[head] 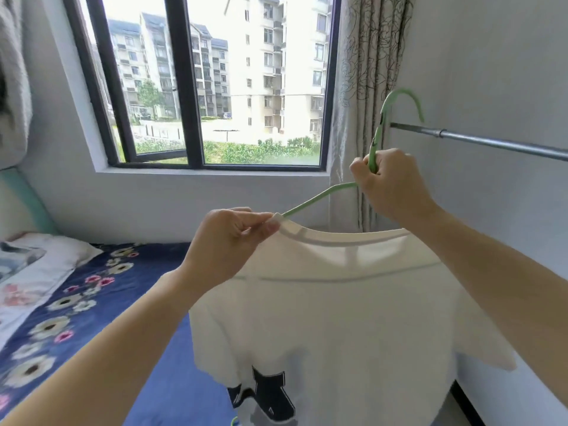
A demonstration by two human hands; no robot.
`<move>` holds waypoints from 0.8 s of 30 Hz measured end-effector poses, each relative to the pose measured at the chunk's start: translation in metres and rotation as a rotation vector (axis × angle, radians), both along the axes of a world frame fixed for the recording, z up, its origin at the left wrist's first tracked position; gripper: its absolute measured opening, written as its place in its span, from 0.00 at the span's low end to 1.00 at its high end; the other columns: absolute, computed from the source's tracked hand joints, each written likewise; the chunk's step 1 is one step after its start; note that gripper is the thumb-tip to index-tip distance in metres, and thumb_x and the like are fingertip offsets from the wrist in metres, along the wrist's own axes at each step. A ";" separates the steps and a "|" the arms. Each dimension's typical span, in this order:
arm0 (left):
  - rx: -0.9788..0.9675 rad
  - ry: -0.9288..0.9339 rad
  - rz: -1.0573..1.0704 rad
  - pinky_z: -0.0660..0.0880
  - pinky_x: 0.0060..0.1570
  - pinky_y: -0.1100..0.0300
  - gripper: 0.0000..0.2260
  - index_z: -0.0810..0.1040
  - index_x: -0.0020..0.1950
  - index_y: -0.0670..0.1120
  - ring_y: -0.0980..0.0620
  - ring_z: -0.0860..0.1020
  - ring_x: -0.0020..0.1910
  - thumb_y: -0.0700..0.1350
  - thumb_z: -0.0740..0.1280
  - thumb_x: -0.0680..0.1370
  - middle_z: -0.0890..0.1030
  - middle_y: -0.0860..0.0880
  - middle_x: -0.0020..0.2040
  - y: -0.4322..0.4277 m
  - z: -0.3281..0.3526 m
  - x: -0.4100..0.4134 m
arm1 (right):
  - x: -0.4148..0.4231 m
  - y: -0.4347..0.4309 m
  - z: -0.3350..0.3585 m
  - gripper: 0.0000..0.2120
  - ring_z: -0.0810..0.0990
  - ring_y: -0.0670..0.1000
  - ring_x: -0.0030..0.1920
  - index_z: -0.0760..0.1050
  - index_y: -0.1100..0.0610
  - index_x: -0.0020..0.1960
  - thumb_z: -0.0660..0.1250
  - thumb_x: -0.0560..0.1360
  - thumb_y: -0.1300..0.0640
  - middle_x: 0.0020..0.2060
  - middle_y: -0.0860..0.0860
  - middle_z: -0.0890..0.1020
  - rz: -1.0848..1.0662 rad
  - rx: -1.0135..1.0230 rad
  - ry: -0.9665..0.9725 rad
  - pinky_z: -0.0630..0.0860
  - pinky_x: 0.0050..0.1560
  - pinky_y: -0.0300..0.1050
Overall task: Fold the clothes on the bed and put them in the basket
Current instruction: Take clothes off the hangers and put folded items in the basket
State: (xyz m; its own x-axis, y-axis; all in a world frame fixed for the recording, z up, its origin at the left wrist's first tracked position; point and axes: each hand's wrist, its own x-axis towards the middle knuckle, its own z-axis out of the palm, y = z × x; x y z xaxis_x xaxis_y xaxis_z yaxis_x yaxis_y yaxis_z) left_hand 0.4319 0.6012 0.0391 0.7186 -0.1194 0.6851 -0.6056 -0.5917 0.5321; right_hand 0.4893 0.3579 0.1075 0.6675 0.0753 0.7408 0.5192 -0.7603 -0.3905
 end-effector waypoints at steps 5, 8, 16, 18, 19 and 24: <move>0.040 -0.025 0.226 0.71 0.41 0.64 0.05 0.84 0.49 0.57 0.56 0.80 0.41 0.49 0.69 0.78 0.82 0.60 0.34 0.130 0.002 -0.026 | -0.004 0.091 -0.006 0.23 0.60 0.51 0.23 0.59 0.57 0.25 0.61 0.77 0.59 0.20 0.51 0.61 -0.016 0.072 0.067 0.59 0.27 0.44; 0.051 -0.041 0.345 0.73 0.42 0.56 0.07 0.86 0.49 0.51 0.51 0.81 0.39 0.50 0.70 0.77 0.85 0.52 0.37 0.192 0.000 -0.045 | 0.003 0.118 -0.019 0.20 0.62 0.52 0.25 0.64 0.60 0.27 0.61 0.77 0.59 0.22 0.53 0.63 -0.035 0.174 0.149 0.60 0.28 0.45; -0.054 0.063 0.491 0.68 0.32 0.64 0.09 0.86 0.50 0.46 0.50 0.72 0.31 0.48 0.69 0.78 0.82 0.37 0.34 0.263 -0.036 -0.070 | 0.028 0.193 -0.089 0.16 0.70 0.54 0.30 0.75 0.62 0.34 0.60 0.74 0.53 0.28 0.56 0.73 0.007 0.475 0.494 0.66 0.33 0.47; -0.099 0.107 0.521 0.66 0.30 0.66 0.08 0.86 0.49 0.44 0.51 0.71 0.31 0.46 0.69 0.78 0.80 0.35 0.33 0.269 -0.051 -0.077 | 0.038 0.198 -0.103 0.15 0.67 0.52 0.24 0.68 0.56 0.31 0.58 0.75 0.53 0.22 0.51 0.70 0.046 0.707 0.622 0.64 0.28 0.42; -0.131 0.140 0.541 0.65 0.30 0.68 0.08 0.86 0.49 0.43 0.51 0.71 0.32 0.45 0.69 0.78 0.80 0.37 0.33 0.270 -0.061 -0.079 | 0.042 0.198 -0.108 0.15 0.64 0.50 0.20 0.64 0.54 0.32 0.57 0.77 0.53 0.19 0.49 0.68 0.112 0.902 0.723 0.61 0.24 0.38; -0.272 0.305 0.619 0.69 0.35 0.58 0.13 0.80 0.46 0.38 0.47 0.71 0.35 0.47 0.63 0.82 0.78 0.41 0.36 0.271 -0.092 -0.058 | 0.057 0.186 -0.108 0.21 0.59 0.46 0.18 0.60 0.53 0.33 0.51 0.84 0.49 0.18 0.47 0.62 0.448 1.454 0.886 0.58 0.22 0.35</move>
